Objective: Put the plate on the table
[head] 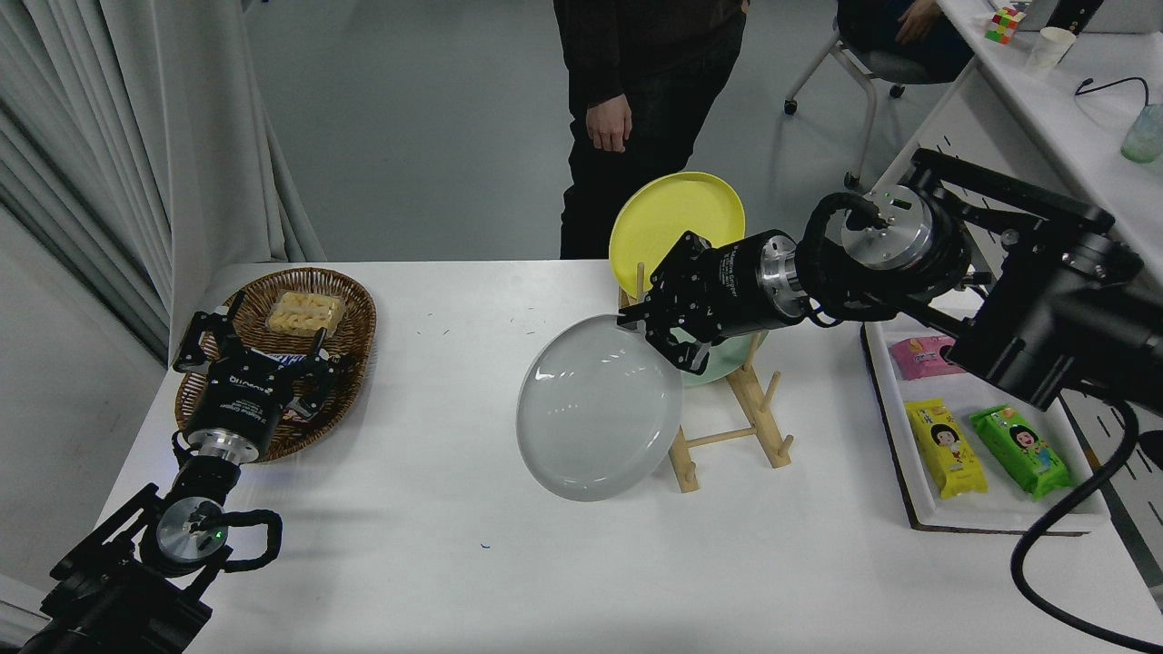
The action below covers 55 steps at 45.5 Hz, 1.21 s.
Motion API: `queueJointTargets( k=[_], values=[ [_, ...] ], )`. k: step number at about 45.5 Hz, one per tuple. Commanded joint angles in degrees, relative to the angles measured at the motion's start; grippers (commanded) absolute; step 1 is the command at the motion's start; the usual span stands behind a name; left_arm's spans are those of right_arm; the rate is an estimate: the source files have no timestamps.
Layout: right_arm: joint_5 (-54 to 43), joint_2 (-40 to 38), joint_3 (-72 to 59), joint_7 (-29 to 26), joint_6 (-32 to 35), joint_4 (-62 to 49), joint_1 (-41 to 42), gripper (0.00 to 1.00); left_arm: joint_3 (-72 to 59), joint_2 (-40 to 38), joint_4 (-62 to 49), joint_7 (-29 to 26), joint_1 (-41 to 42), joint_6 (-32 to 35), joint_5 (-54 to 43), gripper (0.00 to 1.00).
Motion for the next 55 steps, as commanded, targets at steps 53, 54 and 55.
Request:
queueJointTargets(
  k=[53,54,55],
  values=[
    [-8.89,20.78,-3.19,-15.08,-5.5,-26.36,2.92,0.0,0.0,0.0,0.0,-0.06,0.0,0.0,0.0,0.98],
    [-9.94,20.78,-3.02,-15.08,-5.5,-26.88,2.74,0.0,0.0,0.0,0.0,-0.06,0.0,0.0,0.0,0.98],
    [-10.73,20.78,-2.84,-15.08,-5.5,-27.24,2.56,0.0,0.0,0.0,0.0,0.02,0.0,0.0,0.0,0.98]
  ],
)
